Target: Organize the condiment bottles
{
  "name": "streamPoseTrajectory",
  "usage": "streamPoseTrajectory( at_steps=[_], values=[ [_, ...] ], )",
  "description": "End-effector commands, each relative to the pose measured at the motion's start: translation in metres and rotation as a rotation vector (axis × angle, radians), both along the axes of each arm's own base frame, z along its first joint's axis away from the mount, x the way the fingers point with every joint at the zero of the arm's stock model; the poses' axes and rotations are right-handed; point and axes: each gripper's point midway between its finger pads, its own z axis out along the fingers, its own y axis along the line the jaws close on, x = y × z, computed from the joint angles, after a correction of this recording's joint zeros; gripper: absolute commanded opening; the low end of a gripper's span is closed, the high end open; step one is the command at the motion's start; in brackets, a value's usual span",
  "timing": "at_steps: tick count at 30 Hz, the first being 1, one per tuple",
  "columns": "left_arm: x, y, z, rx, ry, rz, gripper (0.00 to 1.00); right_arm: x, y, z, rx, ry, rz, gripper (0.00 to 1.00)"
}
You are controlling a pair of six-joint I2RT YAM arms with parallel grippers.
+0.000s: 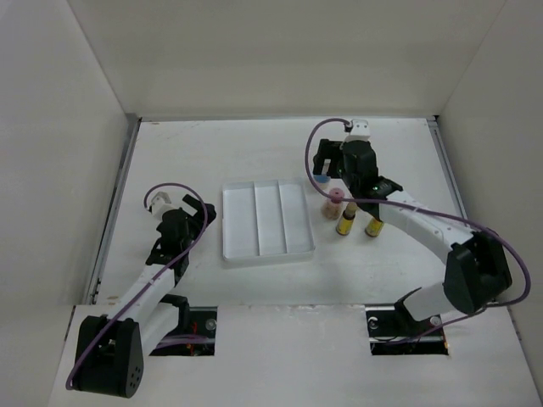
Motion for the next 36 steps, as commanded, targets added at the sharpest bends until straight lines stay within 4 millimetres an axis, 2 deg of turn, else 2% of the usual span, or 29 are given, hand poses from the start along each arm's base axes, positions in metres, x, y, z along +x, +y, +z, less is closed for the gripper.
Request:
streamPoseTrajectory(
  at_steps=[1,3,11,13,15,17,18,21,24,26,32,36],
  values=[
    [0.009,-0.002,0.019,0.005,-0.072,-0.007,1.00,0.022,0.006,0.013,-0.012,-0.031,0.008,0.97],
    [0.009,-0.001,0.018,0.004,-0.073,-0.002,1.00,0.032,0.006,0.005,-0.029,-0.013,-0.004,1.00],
    [0.012,-0.002,0.017,0.000,-0.068,-0.005,1.00,0.069,-0.007,-0.029,-0.112,0.045,-0.096,1.00],
    [0.012,-0.003,0.017,0.004,-0.068,-0.007,1.00,0.077,-0.006,-0.037,-0.124,0.060,-0.097,0.95],
    [0.011,-0.002,0.017,0.001,-0.070,0.001,1.00,0.082,-0.003,-0.041,-0.124,0.062,-0.093,0.83],
    [0.012,-0.001,0.017,0.000,-0.068,0.001,1.00,0.085,-0.002,-0.035,-0.118,0.045,-0.102,0.67],
    [0.011,0.000,0.018,0.004,-0.069,-0.001,1.00,0.085,-0.001,-0.026,-0.107,0.018,-0.107,0.61],
    [0.009,0.003,0.018,0.005,-0.080,0.012,1.00,0.080,-0.008,0.017,-0.071,-0.113,-0.143,0.52],
    [0.011,0.001,0.021,0.001,-0.081,0.006,1.00,0.059,0.008,0.062,-0.043,-0.237,-0.113,0.50],
    [0.010,0.001,0.019,0.000,-0.082,0.008,1.00,0.043,0.030,0.074,-0.031,-0.264,-0.063,0.51],
    [0.008,0.001,0.019,-0.003,-0.084,0.007,1.00,0.008,0.112,0.075,0.031,-0.261,0.134,0.51],
    [0.007,0.001,0.022,-0.012,-0.094,0.010,1.00,0.001,0.152,0.069,0.058,-0.240,0.222,0.51]
  ],
)
